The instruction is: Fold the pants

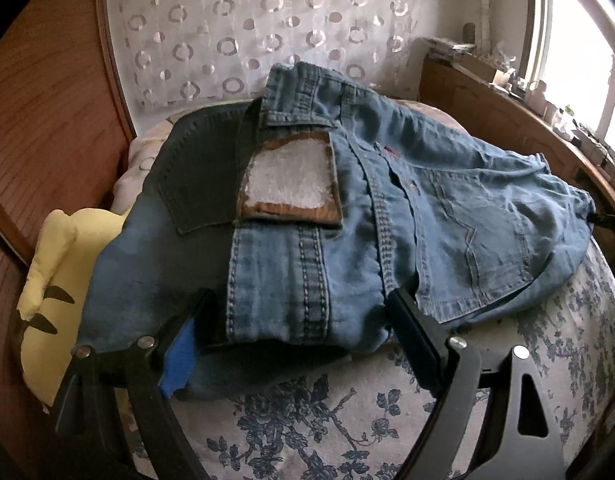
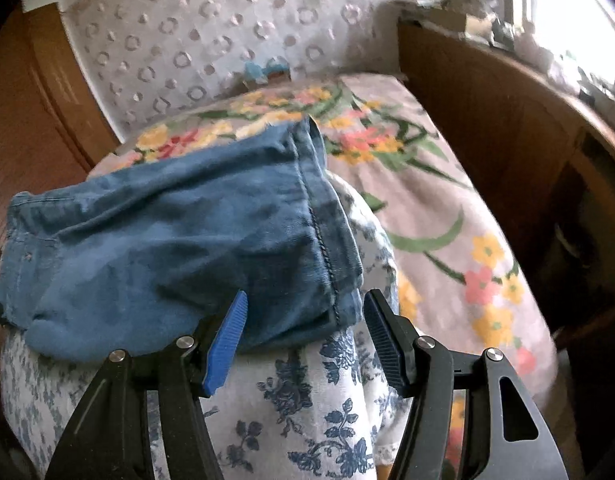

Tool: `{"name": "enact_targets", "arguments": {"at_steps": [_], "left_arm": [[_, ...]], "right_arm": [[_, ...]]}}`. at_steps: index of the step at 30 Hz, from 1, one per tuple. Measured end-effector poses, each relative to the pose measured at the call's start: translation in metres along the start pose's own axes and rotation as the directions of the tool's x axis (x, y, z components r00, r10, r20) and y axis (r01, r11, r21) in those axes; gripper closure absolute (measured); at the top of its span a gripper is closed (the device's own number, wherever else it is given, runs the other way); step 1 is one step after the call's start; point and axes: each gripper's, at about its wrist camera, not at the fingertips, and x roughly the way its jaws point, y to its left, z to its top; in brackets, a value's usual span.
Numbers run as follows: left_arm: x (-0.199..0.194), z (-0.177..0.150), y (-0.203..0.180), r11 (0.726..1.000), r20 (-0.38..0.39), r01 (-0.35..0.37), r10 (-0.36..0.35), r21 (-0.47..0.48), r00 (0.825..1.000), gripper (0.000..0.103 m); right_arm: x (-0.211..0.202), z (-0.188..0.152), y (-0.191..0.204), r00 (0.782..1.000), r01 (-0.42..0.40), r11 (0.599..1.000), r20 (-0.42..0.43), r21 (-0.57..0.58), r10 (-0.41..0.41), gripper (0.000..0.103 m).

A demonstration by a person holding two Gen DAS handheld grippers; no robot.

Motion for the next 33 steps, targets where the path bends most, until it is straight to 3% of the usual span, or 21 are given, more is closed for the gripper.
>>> {"name": "enact_targets", "arguments": {"at_steps": [3,13,16,20,24,30,33], "left_arm": [[0.002,-0.001,-0.001,1.000,-0.003,0.000,0.000,0.002,1.000,0.015],[0.006,-0.003,0.000,1.000,0.000,0.002,-0.002,-0.009,1.000,0.015],[0.005,-0.002,0.000,1.000,0.001,0.003,-0.003,-0.014,1.000,0.015],[0.004,-0.001,0.000,1.000,0.005,-0.001,0.001,-0.013,1.000,0.015],[0.003,0.000,0.003,1.000,0.019,-0.014,0.015,-0.027,1.000,0.016],[-0.002,0.001,0.013,0.998,0.046,-0.007,0.010,-0.065,0.999,0.026],[-0.004,0.000,0.014,0.998,0.056,0.009,-0.005,-0.064,0.998,0.040]], "right_arm": [[0.015,-0.005,-0.006,0.997,0.004,0.999,-0.074,0.038,-0.001,0.040],[0.017,-0.011,-0.014,0.996,-0.032,0.996,-0.076,0.079,0.038,0.041],[0.016,-0.005,-0.013,0.997,-0.038,0.998,-0.061,0.054,0.042,0.054],[0.011,-0.005,-0.002,0.999,0.032,0.999,-0.023,-0.001,-0.032,0.072],[0.007,-0.011,0.000,0.999,0.044,0.999,0.009,-0.019,-0.044,0.081],[-0.004,-0.015,0.002,0.998,0.027,0.999,0.066,-0.035,-0.024,0.084],[-0.009,-0.017,0.005,0.994,-0.002,0.999,0.112,-0.051,0.008,0.084]]}}
